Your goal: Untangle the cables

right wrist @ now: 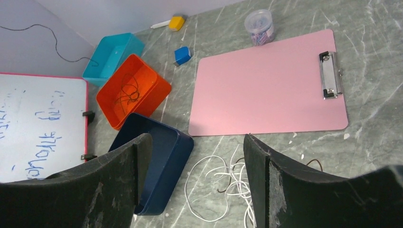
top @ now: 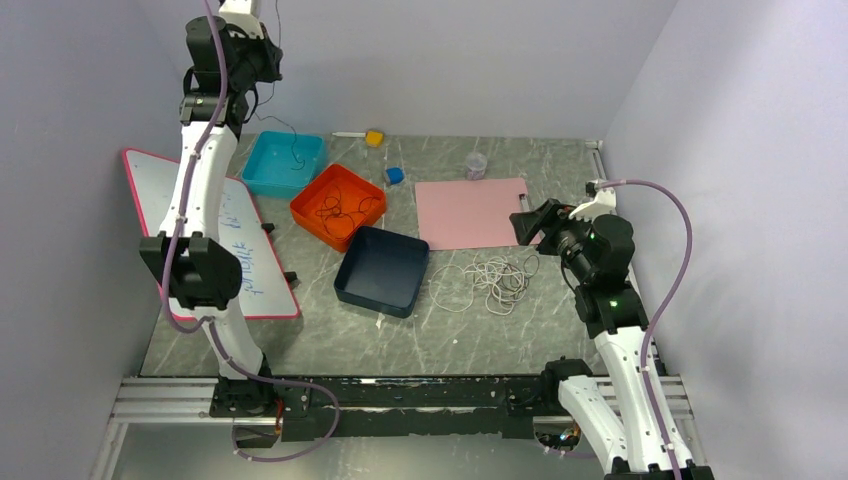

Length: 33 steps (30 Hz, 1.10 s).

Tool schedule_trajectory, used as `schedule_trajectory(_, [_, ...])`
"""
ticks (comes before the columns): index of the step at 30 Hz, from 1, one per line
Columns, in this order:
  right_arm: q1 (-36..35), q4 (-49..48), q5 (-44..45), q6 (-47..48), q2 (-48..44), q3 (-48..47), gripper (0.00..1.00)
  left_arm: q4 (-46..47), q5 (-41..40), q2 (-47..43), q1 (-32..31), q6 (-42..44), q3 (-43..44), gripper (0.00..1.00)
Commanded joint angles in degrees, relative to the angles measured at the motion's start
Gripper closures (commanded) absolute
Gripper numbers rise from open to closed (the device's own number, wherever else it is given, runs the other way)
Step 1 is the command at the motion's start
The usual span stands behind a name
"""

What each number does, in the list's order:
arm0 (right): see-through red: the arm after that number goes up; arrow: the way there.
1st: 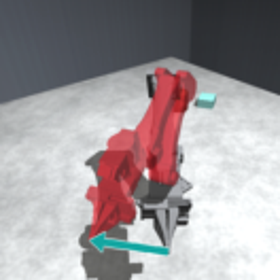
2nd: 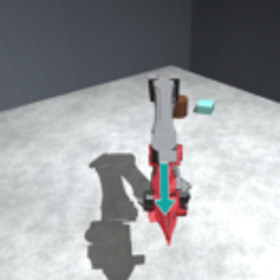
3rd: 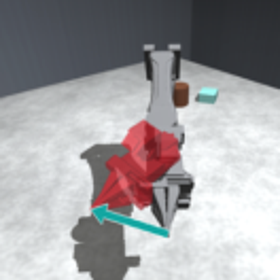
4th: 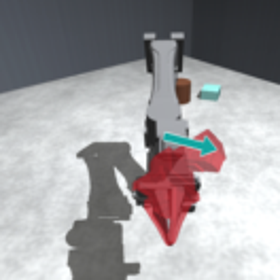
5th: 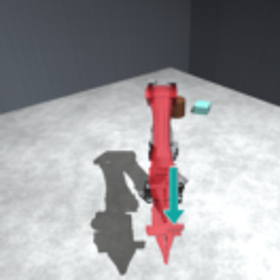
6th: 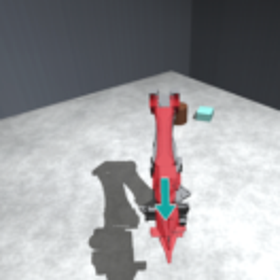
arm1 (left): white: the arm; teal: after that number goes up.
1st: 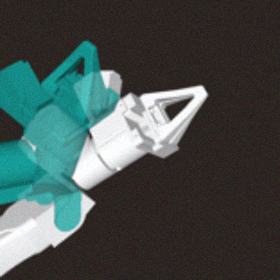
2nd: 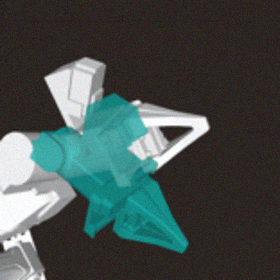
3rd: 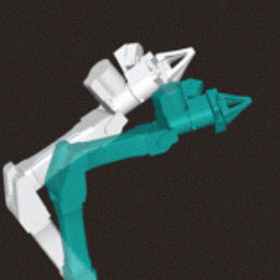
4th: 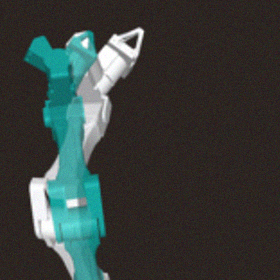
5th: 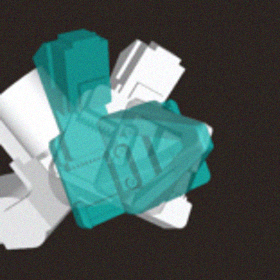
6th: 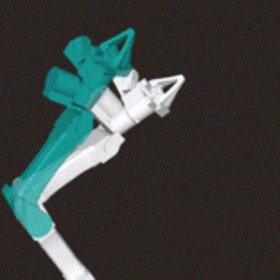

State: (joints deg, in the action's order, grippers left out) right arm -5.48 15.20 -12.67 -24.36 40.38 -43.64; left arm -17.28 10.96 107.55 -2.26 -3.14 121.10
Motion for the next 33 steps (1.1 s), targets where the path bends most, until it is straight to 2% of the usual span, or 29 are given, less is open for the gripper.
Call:
schedule_trajectory(1, [-0.11,0.78,-0.54,0.61,0.15,-0.38,0.26,5.11,0.21,2.41,1.32,1.26,-0.77,0.93])
schedule_trajectory(9, [-0.07,1.15,-0.34,0.89,0.67,-0.57,0.26,5.88,0.1,5.72,2.23,1.47,0.37,0.93])
schedule_trajectory(22, [-0.14,1.82,-1.86,1.9,1.57,-1.23,0.26,7.79,2.1,13.04,4.45,-1.23,-3.33,0.93])
schedule_trajectory(33, [-0.12,1.24,-2.94,1.6,1.83,-0.86,0.26,1.98,3.21,18.21,5.12,-3.68,-1.9,0.93])
